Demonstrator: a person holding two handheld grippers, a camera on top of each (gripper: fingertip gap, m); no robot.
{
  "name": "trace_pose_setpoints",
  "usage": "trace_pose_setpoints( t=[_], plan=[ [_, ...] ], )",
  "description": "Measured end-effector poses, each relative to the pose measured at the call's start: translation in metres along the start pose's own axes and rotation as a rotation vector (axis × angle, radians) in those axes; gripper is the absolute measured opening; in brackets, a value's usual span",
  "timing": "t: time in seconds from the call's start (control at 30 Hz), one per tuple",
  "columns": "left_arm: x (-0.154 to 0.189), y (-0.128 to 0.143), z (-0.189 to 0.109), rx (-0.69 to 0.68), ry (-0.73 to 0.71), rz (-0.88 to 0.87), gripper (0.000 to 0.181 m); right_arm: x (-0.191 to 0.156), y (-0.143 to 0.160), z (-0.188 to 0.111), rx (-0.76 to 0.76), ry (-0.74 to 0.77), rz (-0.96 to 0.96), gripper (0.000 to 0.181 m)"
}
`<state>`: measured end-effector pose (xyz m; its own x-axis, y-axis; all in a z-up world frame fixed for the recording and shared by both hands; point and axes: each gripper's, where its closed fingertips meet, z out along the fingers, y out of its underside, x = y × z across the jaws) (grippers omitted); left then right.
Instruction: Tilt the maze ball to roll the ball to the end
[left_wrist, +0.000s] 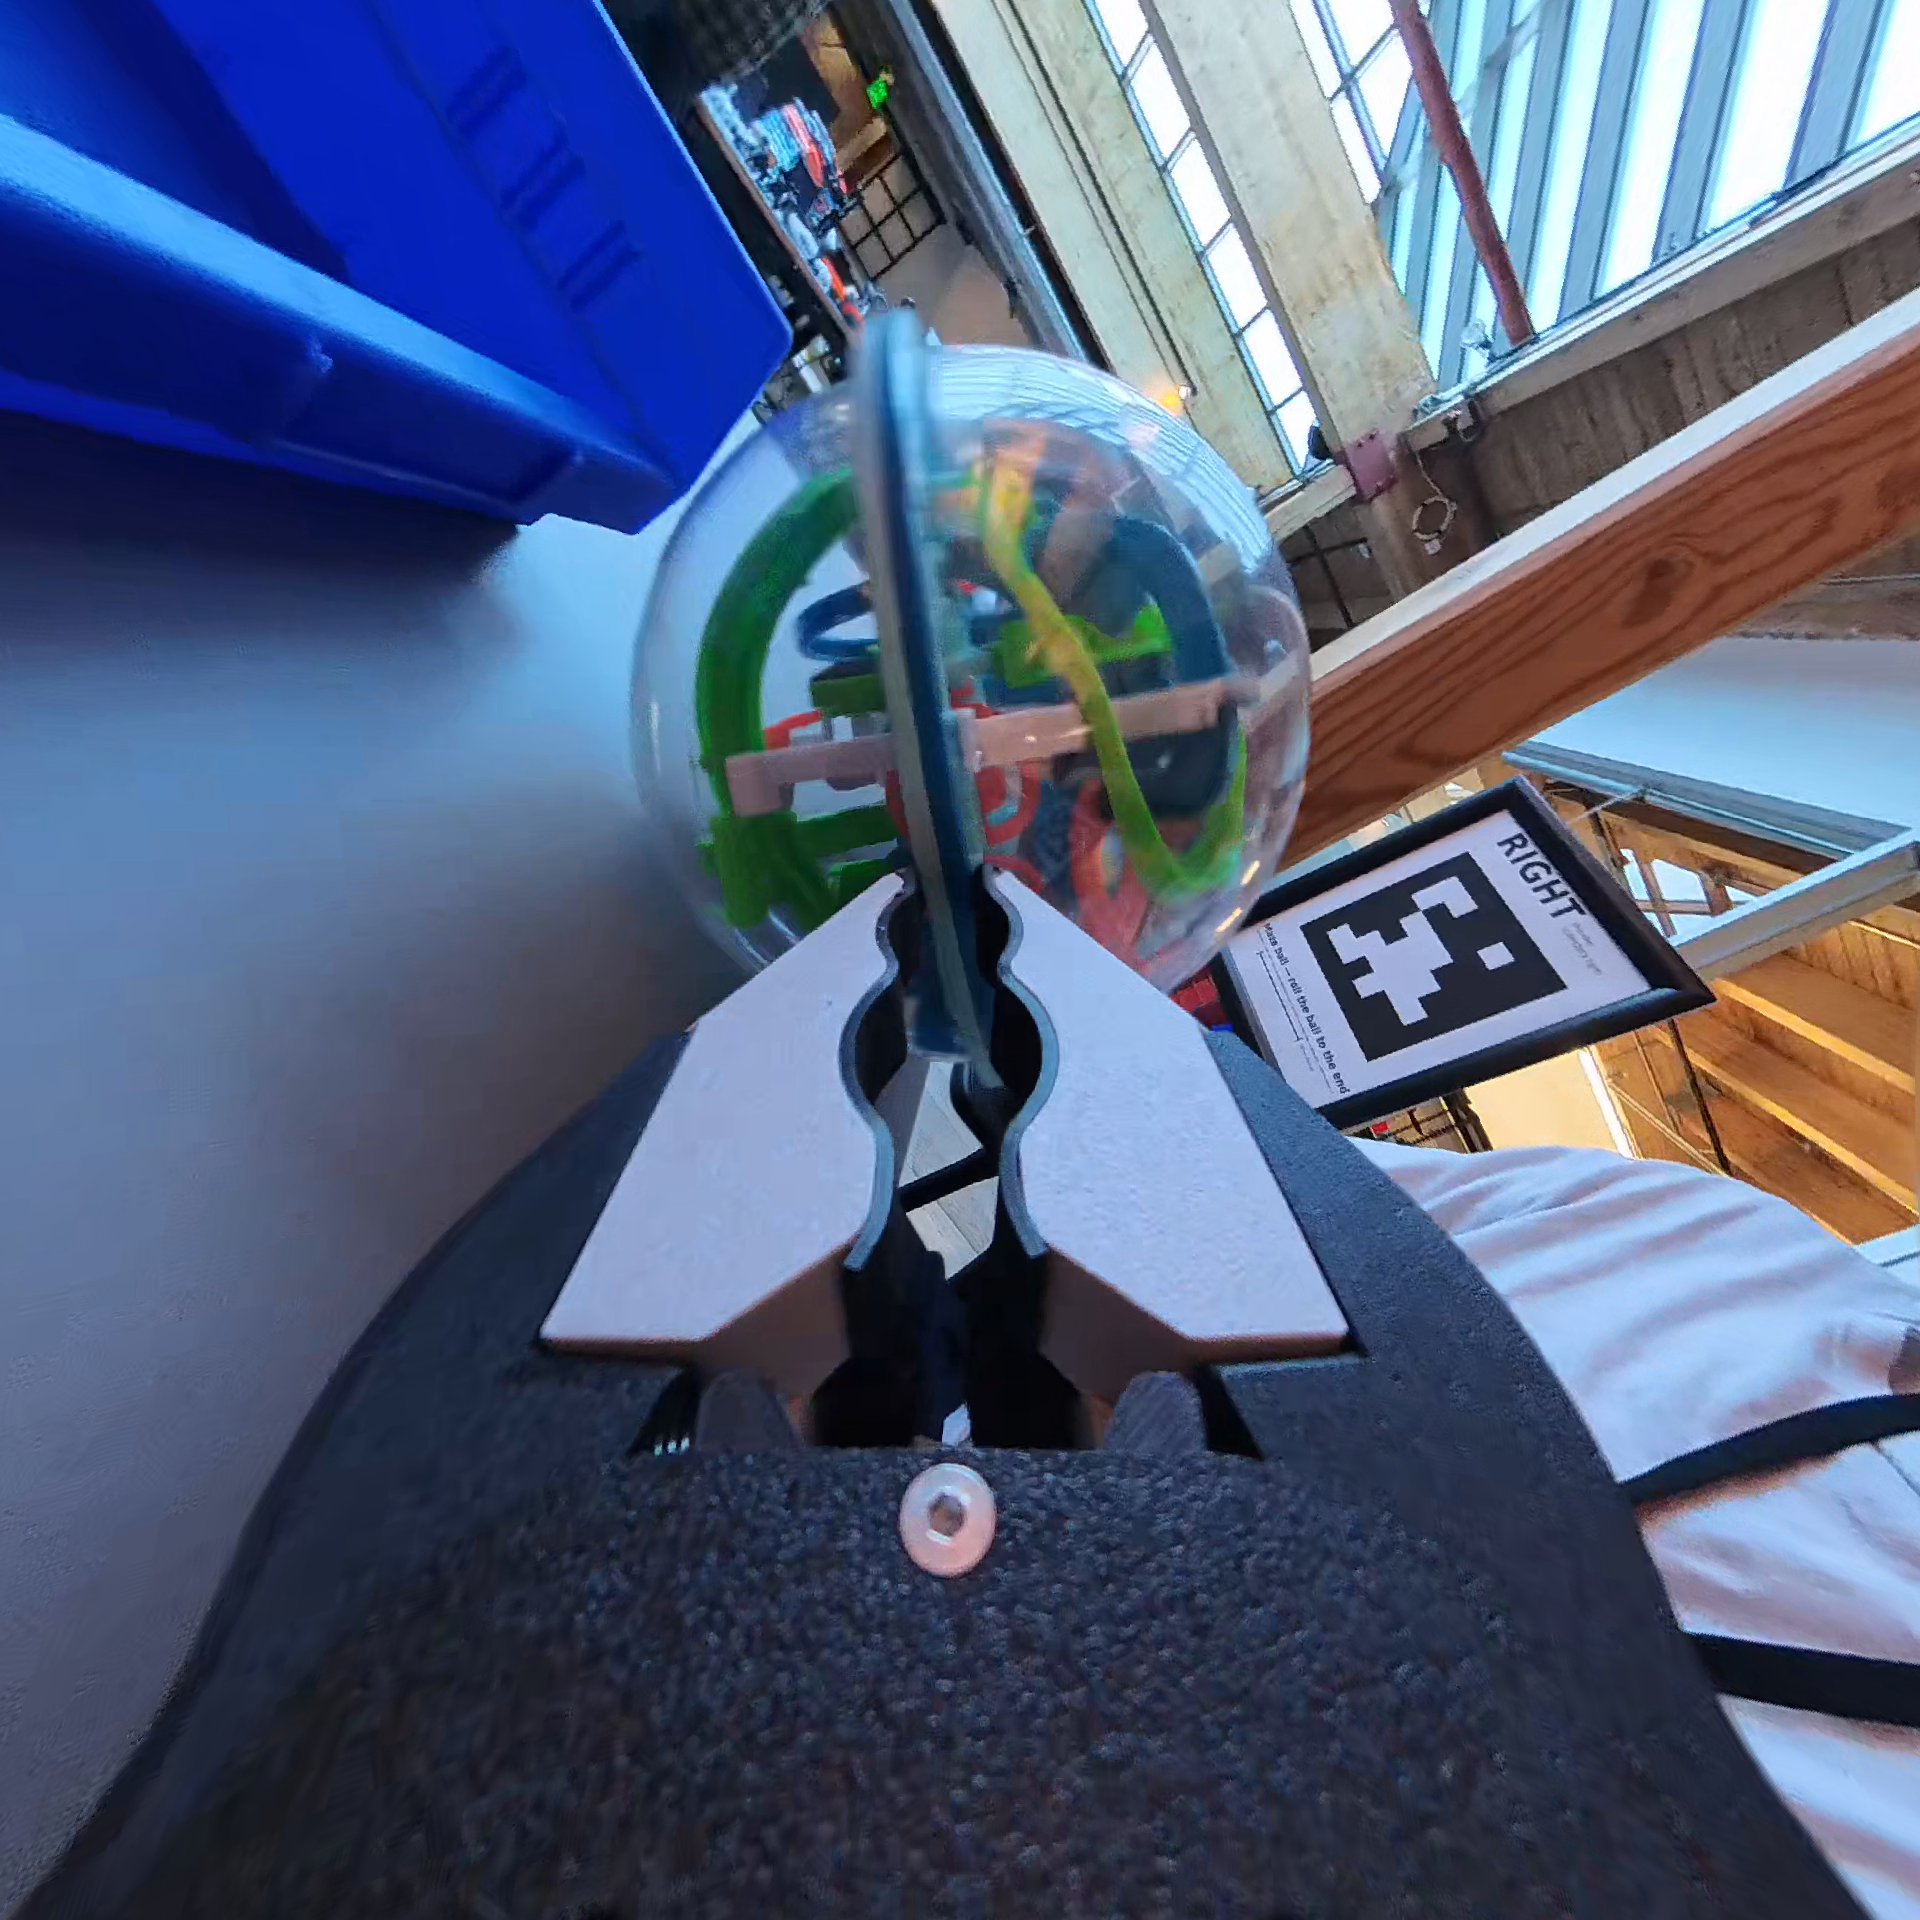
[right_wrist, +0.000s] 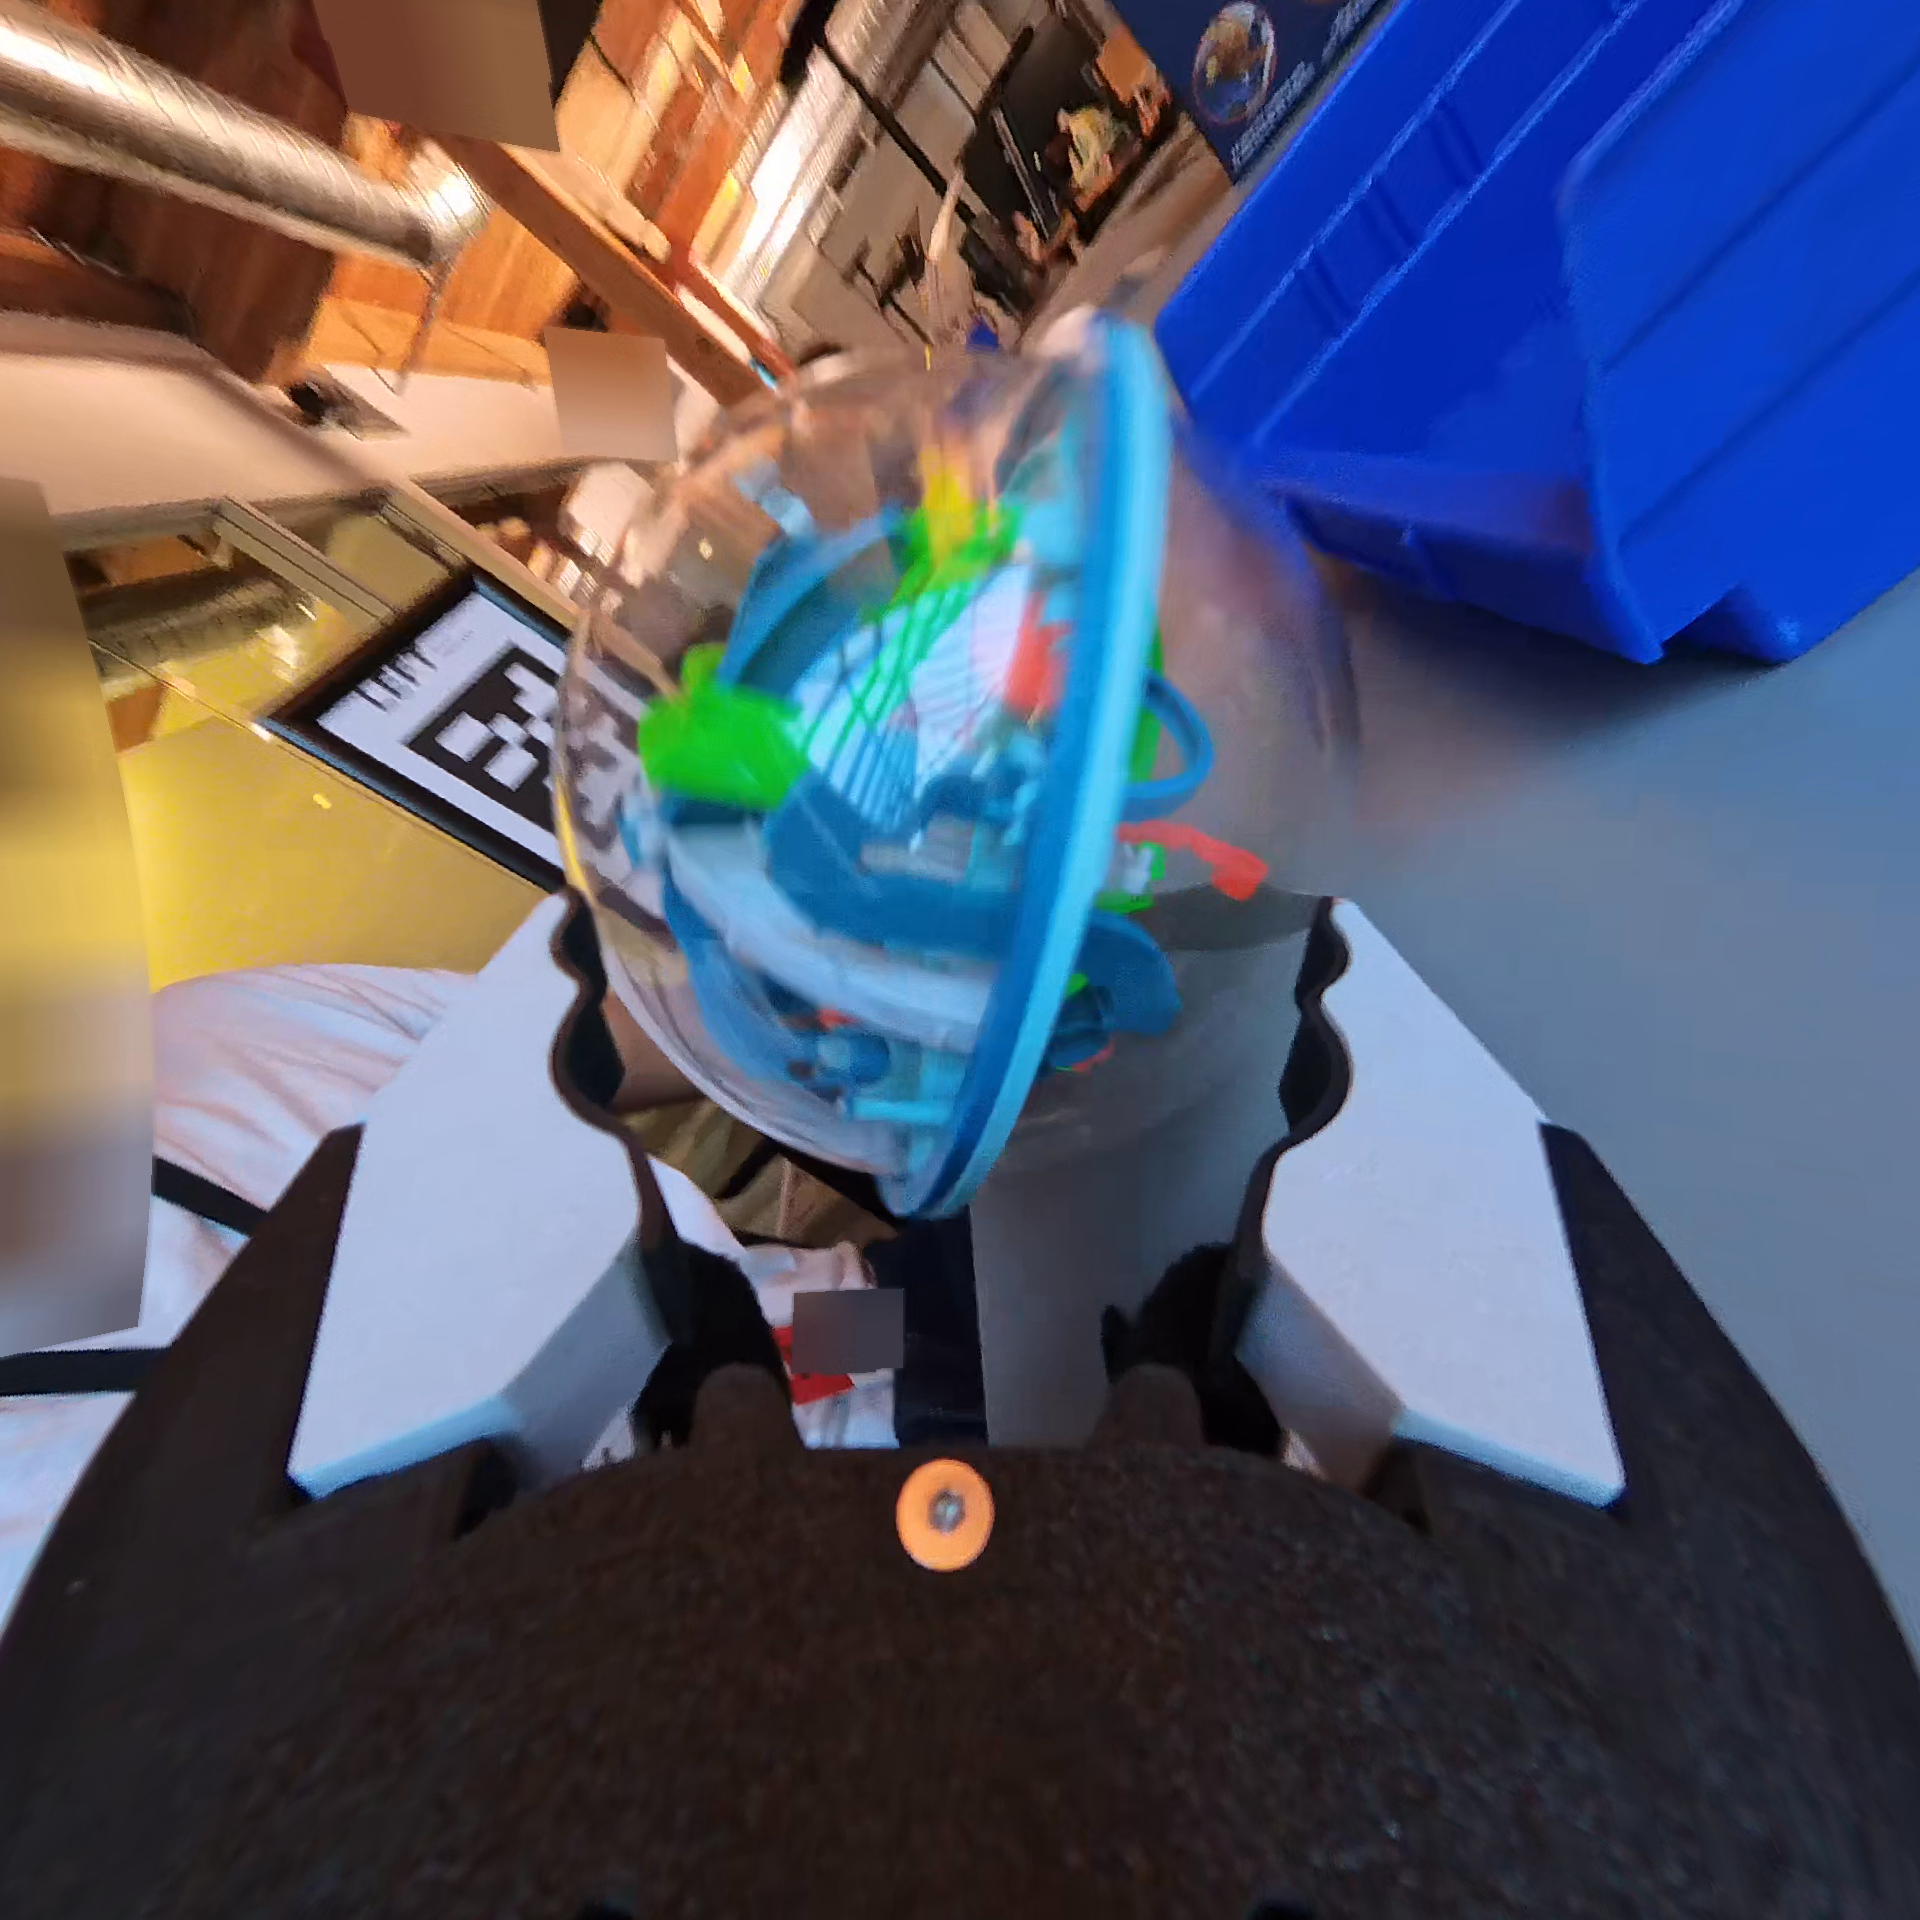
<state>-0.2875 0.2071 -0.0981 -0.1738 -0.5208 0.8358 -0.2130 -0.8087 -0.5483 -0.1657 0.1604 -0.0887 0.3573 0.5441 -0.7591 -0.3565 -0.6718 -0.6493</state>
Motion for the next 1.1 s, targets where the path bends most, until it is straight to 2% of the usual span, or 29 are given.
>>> trace_pose_setpoints(
  t=[0.13, 0.3, 0.33, 0.4, 0.77, 1.03, 1.1],
  plan=[
    [0.003, 0.002, 0.002, -0.002, -0.019, 0.042, 0.007, 0.003, -0.018, -0.016, 0.12, -0.062, 0.077, 0.099],
    [0.007, 0.003, 0.005, -0.004, -0.022, 0.06, 0.007, 0.008, -0.034, -0.028, 0.205, -0.02, 0.093, 0.062],
    [0.006, 0.003, 0.004, 0.002, -0.023, 0.05, 0.007, 0.008, -0.036, -0.031, 0.22, -0.013, 0.086, 0.039],
    [0.004, 0.0, 0.003, 0.022, -0.012, 0.002, 0.007, 0.02, -0.035, -0.034, 0.209, 0.072, 0.083, 0.01],
    [-0.007, -0.009, -0.006, 0.099, 0.02, -0.189, 0.007, 0.037, -0.05, -0.017, 0.179, 0.139, 0.132, 0.008],
    [-0.009, -0.011, -0.006, 0.121, 0.034, -0.237, 0.007, 0.04, -0.054, -0.015, 0.19, 0.008, 0.282, 0.007],
    [-0.009, -0.012, -0.006, 0.129, 0.029, -0.24, 0.007, 0.04, -0.054, -0.016, 0.187, 0.02, 0.25, 0.008]
  ],
)
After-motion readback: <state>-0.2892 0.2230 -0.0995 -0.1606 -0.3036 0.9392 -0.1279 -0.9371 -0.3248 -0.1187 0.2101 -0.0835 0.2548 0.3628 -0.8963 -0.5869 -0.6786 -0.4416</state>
